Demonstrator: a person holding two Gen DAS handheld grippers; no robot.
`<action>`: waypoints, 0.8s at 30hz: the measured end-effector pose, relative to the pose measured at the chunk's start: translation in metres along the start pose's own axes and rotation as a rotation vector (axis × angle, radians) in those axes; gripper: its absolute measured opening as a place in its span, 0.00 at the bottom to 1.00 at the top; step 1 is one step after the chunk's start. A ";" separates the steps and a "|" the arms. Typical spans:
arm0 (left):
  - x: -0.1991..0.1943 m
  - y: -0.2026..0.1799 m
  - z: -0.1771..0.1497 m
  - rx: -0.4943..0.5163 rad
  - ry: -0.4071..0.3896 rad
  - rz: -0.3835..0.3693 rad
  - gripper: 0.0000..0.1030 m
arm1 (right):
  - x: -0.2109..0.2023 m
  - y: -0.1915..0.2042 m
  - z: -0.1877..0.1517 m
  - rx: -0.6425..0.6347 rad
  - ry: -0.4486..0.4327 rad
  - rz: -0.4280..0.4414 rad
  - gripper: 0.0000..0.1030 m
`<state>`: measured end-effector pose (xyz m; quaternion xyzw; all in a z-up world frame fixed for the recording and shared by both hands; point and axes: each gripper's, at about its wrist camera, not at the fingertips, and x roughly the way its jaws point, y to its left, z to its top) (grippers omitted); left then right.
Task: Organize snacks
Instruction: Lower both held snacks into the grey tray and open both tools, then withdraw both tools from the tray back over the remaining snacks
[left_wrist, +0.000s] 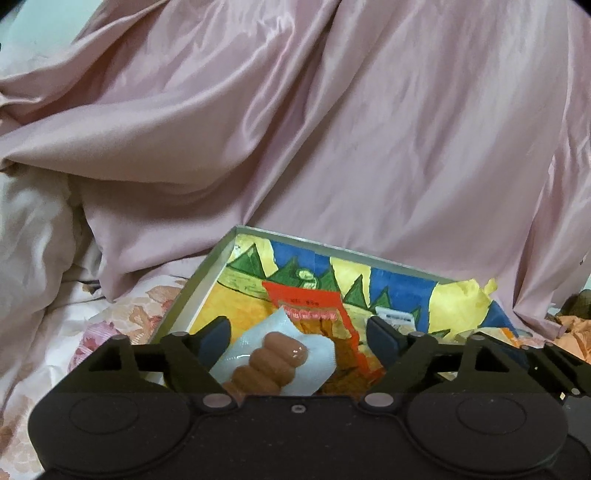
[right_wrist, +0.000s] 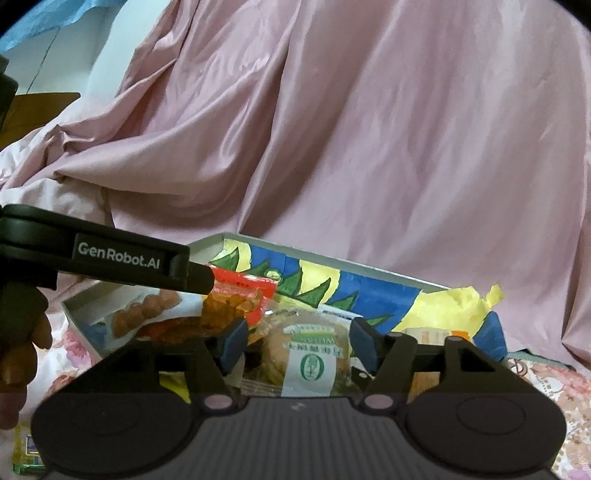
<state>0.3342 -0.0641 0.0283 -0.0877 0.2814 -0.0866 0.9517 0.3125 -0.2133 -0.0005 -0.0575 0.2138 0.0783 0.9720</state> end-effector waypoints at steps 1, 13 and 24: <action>-0.003 0.001 0.001 -0.003 -0.006 0.002 0.84 | -0.003 0.000 0.001 -0.002 -0.007 0.000 0.71; -0.063 0.007 0.012 -0.023 -0.097 0.016 0.99 | -0.058 -0.001 0.018 0.020 -0.103 -0.020 0.93; -0.128 0.012 0.000 -0.026 -0.129 0.034 0.99 | -0.126 0.007 0.020 0.062 -0.178 -0.001 1.00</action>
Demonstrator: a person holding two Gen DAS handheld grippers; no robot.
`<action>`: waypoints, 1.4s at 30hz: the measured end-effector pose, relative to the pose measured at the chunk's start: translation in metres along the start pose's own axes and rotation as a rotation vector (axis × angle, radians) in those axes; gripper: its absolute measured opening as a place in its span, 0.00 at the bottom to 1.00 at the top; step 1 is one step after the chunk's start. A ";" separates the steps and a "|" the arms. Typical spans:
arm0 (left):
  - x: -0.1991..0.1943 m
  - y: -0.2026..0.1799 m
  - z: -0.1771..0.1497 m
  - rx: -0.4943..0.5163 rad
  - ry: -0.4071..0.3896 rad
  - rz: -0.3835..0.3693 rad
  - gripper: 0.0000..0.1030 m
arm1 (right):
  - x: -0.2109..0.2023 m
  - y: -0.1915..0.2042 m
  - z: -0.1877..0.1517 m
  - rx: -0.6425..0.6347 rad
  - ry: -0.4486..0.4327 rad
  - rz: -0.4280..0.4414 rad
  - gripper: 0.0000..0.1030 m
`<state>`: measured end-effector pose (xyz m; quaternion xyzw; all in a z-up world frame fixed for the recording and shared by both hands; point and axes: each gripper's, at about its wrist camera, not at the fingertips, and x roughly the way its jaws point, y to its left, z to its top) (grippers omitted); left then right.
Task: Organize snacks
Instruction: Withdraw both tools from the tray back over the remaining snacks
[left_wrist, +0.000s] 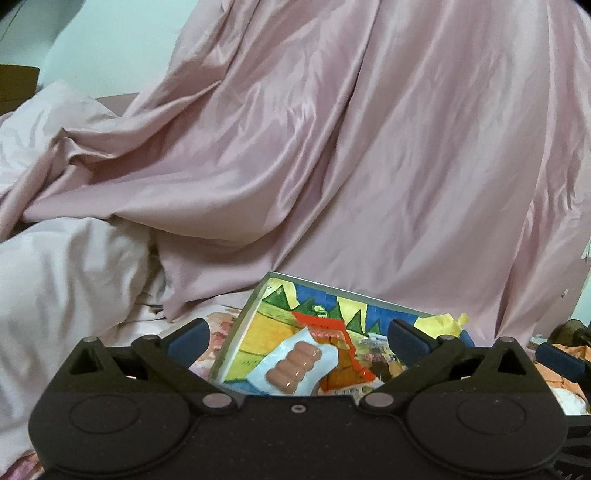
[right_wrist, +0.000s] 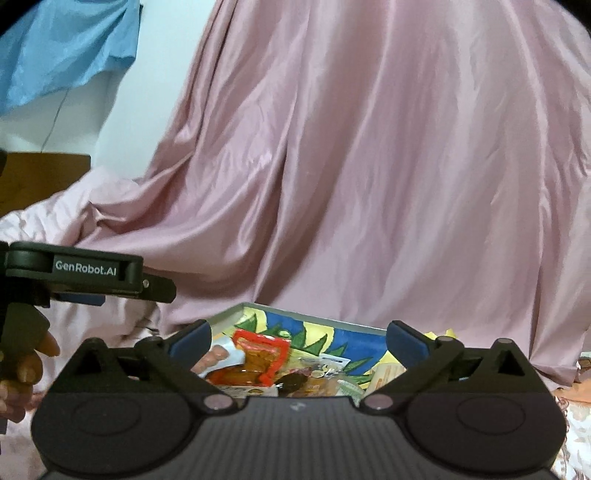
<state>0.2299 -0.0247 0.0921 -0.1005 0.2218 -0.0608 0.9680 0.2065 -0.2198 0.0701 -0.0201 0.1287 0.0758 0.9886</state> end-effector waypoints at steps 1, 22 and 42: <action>-0.005 0.001 -0.001 0.001 -0.001 0.001 0.99 | -0.006 0.001 0.000 0.008 -0.002 0.000 1.00; -0.112 0.023 -0.067 0.032 0.013 0.024 0.99 | -0.113 0.029 -0.035 0.088 0.057 -0.024 1.00; -0.143 0.049 -0.135 0.069 0.147 0.070 0.99 | -0.137 0.064 -0.089 0.114 0.241 0.002 1.00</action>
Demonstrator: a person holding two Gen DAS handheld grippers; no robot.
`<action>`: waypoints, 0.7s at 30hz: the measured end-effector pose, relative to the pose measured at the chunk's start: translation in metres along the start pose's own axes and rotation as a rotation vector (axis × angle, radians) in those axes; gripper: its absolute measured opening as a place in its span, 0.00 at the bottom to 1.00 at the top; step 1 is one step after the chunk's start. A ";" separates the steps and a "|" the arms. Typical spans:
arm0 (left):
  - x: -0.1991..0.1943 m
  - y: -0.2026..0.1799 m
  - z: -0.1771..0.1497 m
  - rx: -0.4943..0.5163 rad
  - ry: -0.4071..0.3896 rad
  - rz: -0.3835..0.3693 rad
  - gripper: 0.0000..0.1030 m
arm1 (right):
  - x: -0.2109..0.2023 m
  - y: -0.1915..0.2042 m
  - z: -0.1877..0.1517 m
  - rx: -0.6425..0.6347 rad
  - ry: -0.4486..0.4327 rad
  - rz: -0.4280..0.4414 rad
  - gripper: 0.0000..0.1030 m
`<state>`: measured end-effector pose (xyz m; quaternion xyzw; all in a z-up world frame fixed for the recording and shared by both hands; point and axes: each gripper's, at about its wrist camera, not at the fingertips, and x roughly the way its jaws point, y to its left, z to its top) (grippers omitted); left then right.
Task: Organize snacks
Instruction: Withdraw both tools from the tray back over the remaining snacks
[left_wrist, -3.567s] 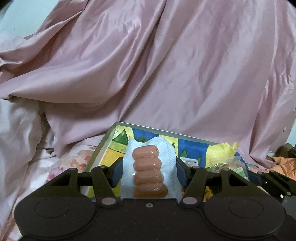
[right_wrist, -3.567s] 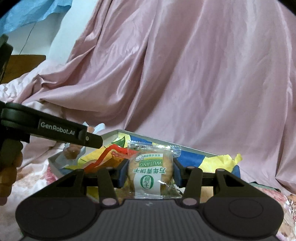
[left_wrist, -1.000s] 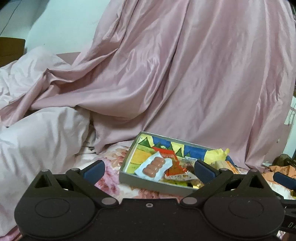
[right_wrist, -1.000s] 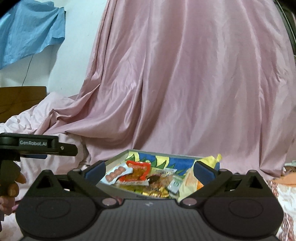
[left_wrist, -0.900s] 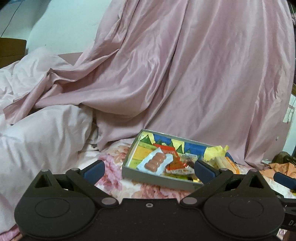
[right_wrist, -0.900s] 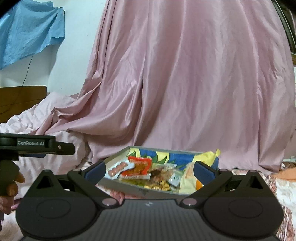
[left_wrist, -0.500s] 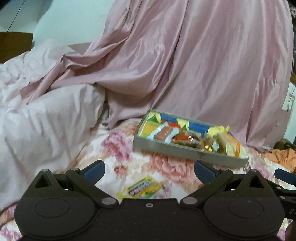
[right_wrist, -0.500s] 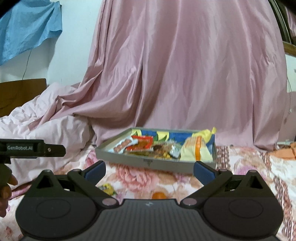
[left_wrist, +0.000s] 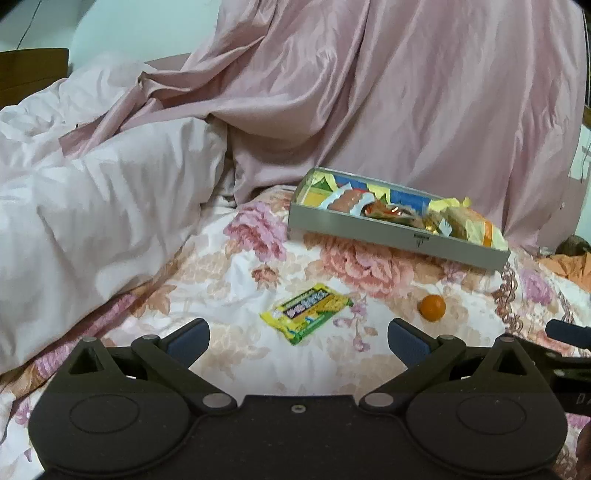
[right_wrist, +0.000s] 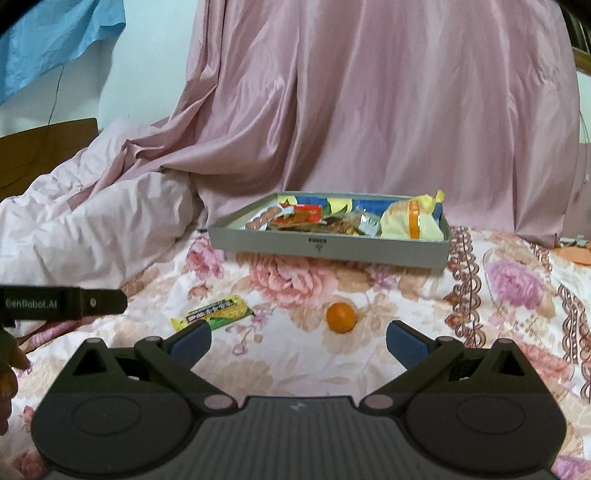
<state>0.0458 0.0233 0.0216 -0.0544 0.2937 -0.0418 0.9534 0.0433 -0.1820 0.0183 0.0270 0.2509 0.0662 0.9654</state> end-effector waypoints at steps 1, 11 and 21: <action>0.001 0.001 -0.002 0.002 0.003 0.000 0.99 | 0.000 0.001 -0.001 0.001 0.004 -0.001 1.00; 0.019 0.005 -0.009 0.017 0.027 0.005 0.99 | 0.018 -0.001 -0.012 0.006 0.049 -0.007 1.00; 0.043 0.007 -0.012 0.027 0.063 0.023 0.99 | 0.039 -0.006 -0.025 0.006 0.109 0.004 1.00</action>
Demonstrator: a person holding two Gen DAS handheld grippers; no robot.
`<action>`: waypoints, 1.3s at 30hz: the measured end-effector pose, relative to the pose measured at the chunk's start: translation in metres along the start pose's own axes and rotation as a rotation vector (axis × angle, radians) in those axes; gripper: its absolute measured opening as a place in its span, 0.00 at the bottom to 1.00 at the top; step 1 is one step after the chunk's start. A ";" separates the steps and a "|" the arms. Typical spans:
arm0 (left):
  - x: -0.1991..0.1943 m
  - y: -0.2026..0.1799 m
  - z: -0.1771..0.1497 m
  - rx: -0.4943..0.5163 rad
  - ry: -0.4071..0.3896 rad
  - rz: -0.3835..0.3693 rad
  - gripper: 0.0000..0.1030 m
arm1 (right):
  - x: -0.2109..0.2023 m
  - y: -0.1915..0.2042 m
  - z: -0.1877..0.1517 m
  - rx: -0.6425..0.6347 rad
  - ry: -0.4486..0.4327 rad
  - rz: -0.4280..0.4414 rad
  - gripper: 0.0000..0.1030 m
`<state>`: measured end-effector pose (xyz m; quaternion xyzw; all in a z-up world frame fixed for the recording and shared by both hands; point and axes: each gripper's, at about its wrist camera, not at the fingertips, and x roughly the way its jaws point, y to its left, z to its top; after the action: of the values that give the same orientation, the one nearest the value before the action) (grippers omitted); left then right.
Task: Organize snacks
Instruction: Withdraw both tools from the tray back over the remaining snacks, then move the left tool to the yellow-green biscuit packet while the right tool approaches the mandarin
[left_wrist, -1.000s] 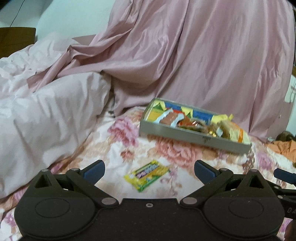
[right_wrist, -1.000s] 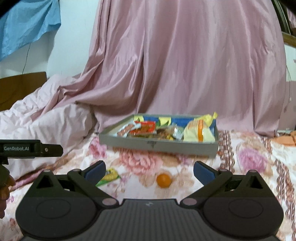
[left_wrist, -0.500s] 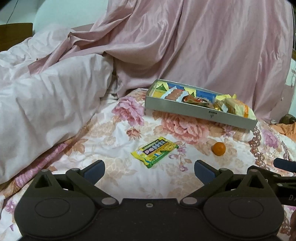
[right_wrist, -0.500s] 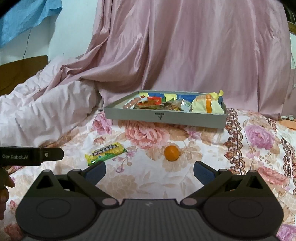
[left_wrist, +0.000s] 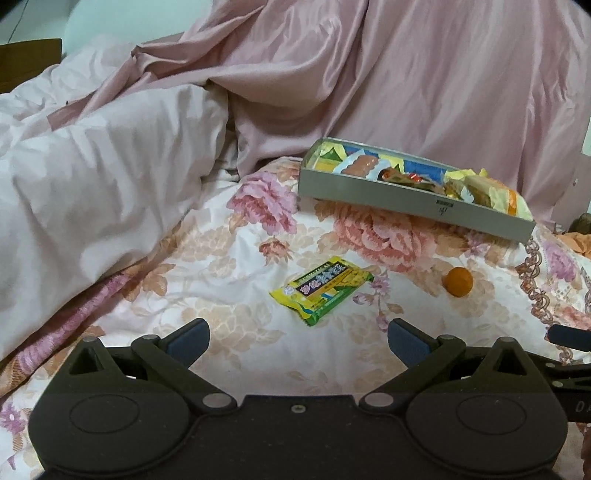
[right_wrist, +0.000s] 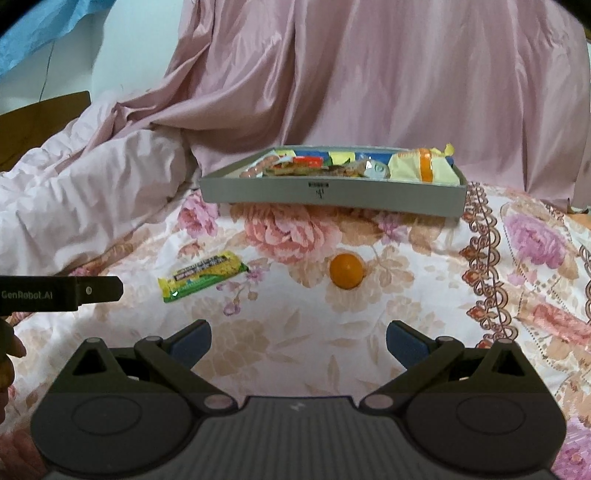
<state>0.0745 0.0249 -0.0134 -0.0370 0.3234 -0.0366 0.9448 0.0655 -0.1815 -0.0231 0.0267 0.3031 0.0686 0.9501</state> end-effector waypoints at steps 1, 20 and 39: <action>0.003 0.000 0.000 0.001 0.004 0.001 0.99 | 0.003 -0.001 0.000 0.001 0.008 0.000 1.00; 0.072 -0.004 0.028 0.112 0.000 -0.088 0.99 | 0.058 -0.013 0.014 -0.034 0.053 -0.055 1.00; 0.133 -0.014 0.030 0.325 0.072 -0.150 0.99 | 0.137 -0.033 0.049 -0.068 0.086 -0.044 0.92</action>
<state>0.1977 0.0001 -0.0692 0.0937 0.3431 -0.1600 0.9208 0.2084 -0.1941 -0.0650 -0.0152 0.3414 0.0590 0.9379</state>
